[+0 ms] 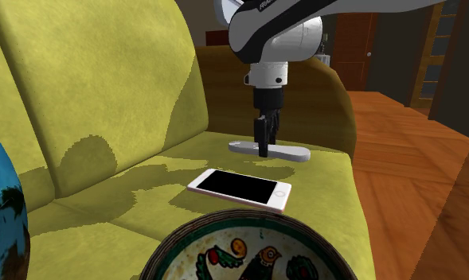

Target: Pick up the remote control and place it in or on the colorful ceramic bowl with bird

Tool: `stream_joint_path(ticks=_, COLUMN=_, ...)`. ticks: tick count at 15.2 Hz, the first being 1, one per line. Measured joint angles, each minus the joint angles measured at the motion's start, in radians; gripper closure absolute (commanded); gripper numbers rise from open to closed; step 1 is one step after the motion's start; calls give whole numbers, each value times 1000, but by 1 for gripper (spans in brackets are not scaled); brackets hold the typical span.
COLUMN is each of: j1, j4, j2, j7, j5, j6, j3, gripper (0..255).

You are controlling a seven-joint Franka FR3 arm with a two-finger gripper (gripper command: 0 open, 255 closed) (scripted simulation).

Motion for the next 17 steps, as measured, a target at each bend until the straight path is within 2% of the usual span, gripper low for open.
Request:
stream_joint_path(ticks=8, j1=-4, j4=78, j2=0, j7=-1, j5=-1, j6=-77, j3=-2, gripper=255)
stream_joint_path(ticks=17, j1=-18, j4=233, j2=22, j7=-5, j5=8, j6=-212, j3=-5, gripper=255)
